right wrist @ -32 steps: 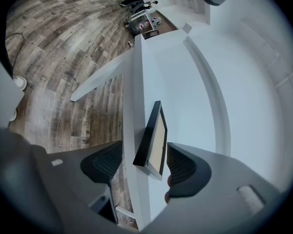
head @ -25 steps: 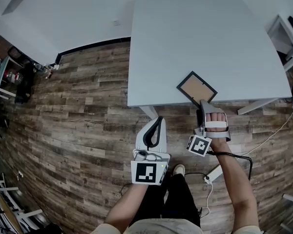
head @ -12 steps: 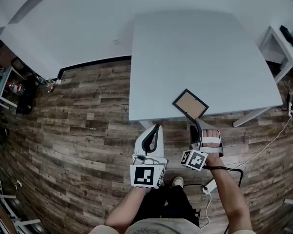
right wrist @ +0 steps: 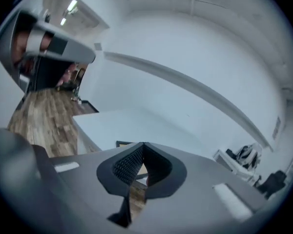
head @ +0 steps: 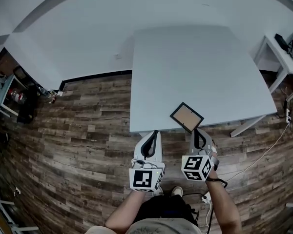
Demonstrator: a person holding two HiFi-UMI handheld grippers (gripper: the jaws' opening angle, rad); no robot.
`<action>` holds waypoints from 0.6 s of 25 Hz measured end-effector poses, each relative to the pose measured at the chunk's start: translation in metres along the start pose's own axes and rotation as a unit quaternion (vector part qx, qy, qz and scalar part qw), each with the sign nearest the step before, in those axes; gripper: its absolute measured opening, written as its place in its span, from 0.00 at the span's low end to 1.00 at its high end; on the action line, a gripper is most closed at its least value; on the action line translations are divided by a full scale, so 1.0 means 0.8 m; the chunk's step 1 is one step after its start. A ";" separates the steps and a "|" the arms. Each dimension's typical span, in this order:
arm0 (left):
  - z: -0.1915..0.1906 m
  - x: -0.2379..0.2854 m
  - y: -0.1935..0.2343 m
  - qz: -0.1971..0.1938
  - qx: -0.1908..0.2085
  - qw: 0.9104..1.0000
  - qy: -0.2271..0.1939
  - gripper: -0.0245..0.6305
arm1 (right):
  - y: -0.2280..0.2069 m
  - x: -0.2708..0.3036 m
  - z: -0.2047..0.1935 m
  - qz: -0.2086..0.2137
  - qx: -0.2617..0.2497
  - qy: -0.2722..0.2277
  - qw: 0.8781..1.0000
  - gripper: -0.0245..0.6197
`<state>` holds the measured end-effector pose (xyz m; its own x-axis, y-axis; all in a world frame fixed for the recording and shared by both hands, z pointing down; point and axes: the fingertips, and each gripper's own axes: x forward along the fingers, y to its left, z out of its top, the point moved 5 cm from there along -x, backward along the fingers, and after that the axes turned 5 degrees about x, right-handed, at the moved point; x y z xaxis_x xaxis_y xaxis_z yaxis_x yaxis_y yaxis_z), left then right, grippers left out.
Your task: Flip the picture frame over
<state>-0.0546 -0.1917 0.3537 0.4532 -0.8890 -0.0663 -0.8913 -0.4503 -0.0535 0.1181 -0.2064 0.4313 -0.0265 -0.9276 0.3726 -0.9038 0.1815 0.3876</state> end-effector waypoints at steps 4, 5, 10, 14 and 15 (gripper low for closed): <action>0.009 -0.003 -0.002 0.001 -0.009 1.000 -0.007 0.04 | -0.021 -0.036 0.034 0.019 0.108 -0.030 0.993 0.08; 0.013 -0.003 -0.003 0.002 -0.012 1.000 -0.009 0.04 | -0.026 -0.045 0.042 0.023 0.131 -0.038 0.990 0.08; 0.038 -0.007 -0.008 -0.003 -0.022 1.000 -0.005 0.04 | -0.049 -0.091 0.078 0.021 0.189 -0.079 0.979 0.08; 0.056 -0.017 -0.012 -0.009 -0.025 1.000 0.004 0.04 | -0.061 -0.119 0.096 0.012 0.204 -0.099 0.974 0.08; 0.060 -0.019 -0.013 -0.010 -0.024 1.000 0.005 0.04 | -0.064 -0.124 0.097 0.008 0.204 -0.103 0.973 0.08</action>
<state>-0.0516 -0.1697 0.3073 0.4717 -0.8800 -0.0558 -0.8815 -0.4720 -0.0078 0.1337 -0.1490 0.3089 -0.0887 -0.9791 0.1830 -0.9959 0.0901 -0.0004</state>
